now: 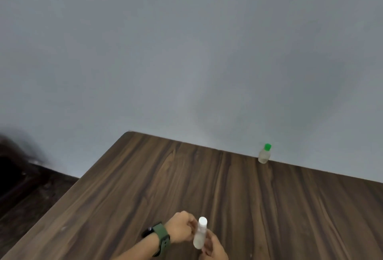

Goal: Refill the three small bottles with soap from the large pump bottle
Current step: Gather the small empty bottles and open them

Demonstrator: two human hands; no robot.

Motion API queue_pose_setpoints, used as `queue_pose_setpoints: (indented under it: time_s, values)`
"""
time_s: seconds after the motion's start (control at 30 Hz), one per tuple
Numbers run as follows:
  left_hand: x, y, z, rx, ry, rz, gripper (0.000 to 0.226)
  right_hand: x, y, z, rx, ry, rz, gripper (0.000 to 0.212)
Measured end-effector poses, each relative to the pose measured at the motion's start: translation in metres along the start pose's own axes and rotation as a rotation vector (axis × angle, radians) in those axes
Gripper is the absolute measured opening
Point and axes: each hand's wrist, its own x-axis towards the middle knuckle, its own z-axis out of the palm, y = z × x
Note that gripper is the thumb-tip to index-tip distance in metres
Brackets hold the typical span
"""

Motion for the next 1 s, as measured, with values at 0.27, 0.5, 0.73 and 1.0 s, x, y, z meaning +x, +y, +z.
queue_pose_setpoints:
  time_s: [0.27,0.5,0.73,1.0]
  values:
    - [-0.037,-0.027,0.002,-0.096,-0.103,-0.069,0.036,-0.028,0.041,-0.008,-0.651,-0.196,-0.206,0.064]
    - [-0.057,-0.044,0.01,-0.111,-0.172,-0.092,0.04,-0.048,0.057,-0.011,-0.681,-0.229,-0.171,0.06]
    - [-0.071,-0.048,0.012,-0.094,-0.173,-0.103,0.041,-0.058,0.064,-0.012,-0.72,-0.25,-0.171,0.062]
    - [-0.069,-0.046,0.006,-0.153,-0.14,-0.122,0.046,-0.058,0.056,-0.013,-0.769,-0.207,-0.157,0.072]
